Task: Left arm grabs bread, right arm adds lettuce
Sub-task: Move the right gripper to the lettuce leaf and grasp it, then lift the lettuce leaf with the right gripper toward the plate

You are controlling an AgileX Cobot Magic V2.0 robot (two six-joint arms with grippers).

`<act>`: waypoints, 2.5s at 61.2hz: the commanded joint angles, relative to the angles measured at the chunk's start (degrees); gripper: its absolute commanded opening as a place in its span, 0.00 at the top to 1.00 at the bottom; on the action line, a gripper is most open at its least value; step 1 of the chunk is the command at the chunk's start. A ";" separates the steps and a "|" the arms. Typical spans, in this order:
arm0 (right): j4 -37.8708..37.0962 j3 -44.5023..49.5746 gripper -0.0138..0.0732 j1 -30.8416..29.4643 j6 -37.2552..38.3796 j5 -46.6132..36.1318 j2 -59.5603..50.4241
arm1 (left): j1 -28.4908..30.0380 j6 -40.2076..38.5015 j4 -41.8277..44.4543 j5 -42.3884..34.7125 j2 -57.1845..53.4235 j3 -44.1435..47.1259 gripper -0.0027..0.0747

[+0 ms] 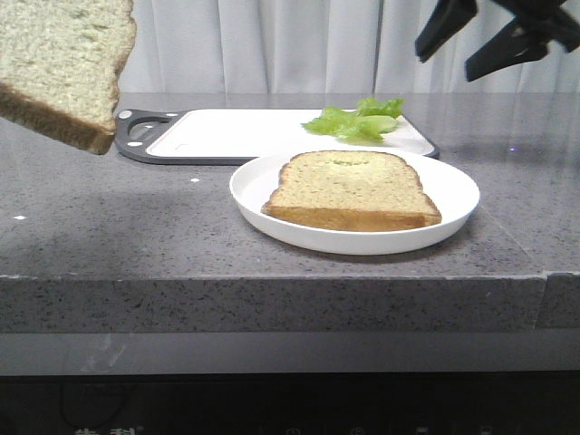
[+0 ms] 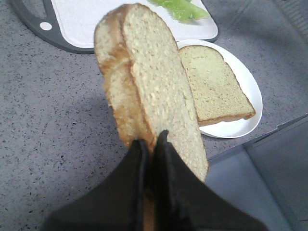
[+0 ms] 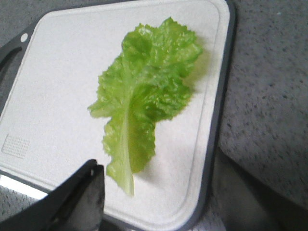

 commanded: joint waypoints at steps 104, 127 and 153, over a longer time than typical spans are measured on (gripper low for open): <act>13.76 -15.10 0.92 -0.69 -3.63 10.25 2.11 | 0.26 0.00 -2.35 -3.68 -0.20 -1.46 0.99; 36.90 12.53 0.92 -0.69 -27.06 17.74 -18.76 | 0.26 0.00 -2.35 -5.13 -0.20 -1.46 0.99; 42.86 27.22 0.92 -0.51 -29.49 29.45 -23.07 | 0.26 0.00 -2.35 -5.13 -0.20 -1.46 0.99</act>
